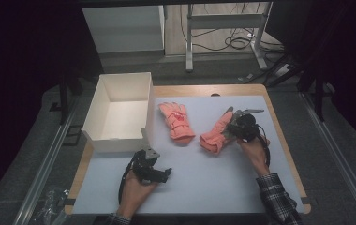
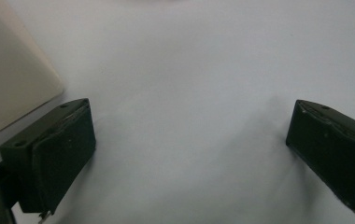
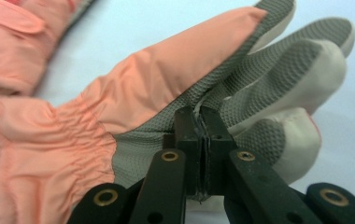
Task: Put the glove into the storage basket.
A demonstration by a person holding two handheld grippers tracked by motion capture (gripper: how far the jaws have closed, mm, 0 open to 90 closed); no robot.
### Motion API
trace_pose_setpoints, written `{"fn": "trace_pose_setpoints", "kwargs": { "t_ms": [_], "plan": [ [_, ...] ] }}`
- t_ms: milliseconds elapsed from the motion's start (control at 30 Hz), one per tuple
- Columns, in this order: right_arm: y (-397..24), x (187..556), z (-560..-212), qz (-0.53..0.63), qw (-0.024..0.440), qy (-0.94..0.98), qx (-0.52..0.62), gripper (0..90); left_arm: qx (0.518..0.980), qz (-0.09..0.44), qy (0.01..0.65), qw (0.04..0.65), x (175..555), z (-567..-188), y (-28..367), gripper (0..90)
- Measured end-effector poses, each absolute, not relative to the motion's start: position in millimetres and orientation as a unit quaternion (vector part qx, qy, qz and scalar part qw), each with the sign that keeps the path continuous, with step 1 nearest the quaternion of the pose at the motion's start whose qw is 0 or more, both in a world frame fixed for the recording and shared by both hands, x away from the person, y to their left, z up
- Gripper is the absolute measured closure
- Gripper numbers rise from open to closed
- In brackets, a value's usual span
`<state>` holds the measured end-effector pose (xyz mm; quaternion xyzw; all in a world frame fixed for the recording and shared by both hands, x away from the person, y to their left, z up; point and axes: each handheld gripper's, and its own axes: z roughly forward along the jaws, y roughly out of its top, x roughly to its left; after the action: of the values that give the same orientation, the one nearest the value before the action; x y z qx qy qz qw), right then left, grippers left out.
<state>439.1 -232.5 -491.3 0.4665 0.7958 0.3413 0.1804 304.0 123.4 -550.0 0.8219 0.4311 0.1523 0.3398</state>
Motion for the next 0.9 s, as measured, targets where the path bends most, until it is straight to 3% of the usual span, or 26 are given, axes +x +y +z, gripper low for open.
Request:
{"fn": "trace_pose_setpoints", "kwargs": {
  "t_ms": [900],
  "plan": [
    [-234,375,-450,0.404,0.095,0.856,0.309,87.4,0.821,0.153,0.431,0.341,304,-550,123,1.4]
  ]
}}
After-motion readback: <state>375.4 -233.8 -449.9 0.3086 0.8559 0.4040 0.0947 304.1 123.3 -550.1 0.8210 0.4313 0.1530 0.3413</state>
